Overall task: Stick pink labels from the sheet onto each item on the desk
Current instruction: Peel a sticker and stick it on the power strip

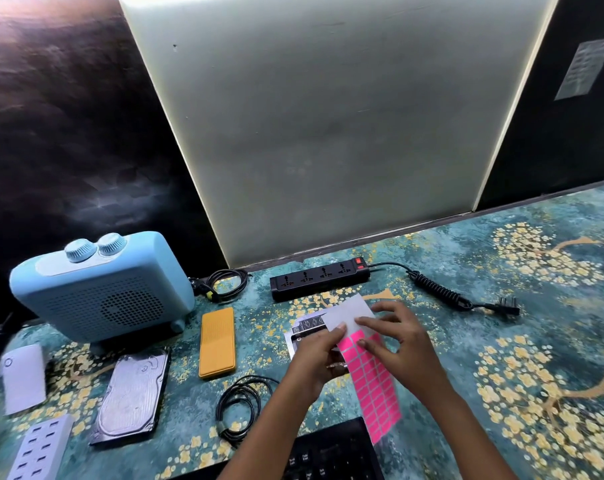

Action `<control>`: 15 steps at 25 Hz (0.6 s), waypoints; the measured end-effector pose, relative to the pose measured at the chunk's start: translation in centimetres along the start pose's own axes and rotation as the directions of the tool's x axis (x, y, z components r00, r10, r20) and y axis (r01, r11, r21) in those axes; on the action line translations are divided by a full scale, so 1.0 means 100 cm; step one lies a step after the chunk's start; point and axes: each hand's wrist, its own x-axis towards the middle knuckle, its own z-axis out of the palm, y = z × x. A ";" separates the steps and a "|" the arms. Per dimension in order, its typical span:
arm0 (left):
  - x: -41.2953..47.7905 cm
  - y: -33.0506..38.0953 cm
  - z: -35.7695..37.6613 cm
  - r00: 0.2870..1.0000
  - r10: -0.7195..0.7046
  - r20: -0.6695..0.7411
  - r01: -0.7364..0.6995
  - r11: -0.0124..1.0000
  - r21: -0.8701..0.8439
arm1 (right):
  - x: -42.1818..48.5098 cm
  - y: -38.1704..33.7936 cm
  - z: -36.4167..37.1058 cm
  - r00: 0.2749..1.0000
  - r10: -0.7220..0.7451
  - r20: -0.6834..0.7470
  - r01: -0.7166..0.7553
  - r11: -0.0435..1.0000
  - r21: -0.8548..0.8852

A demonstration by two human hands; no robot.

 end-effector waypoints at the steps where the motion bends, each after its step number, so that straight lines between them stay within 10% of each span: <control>1: 0.000 0.001 0.001 0.999 -0.033 0.001 0.033 0.999 -0.029 | 0.001 0.001 0.000 1.000 -0.004 0.016 0.003 1.000 0.012; 15: 0.018 0.009 0.005 0.982 -0.187 -0.023 0.181 0.971 -0.157 | 0.015 0.009 0.007 0.998 -0.041 -0.053 0.046 0.994 0.100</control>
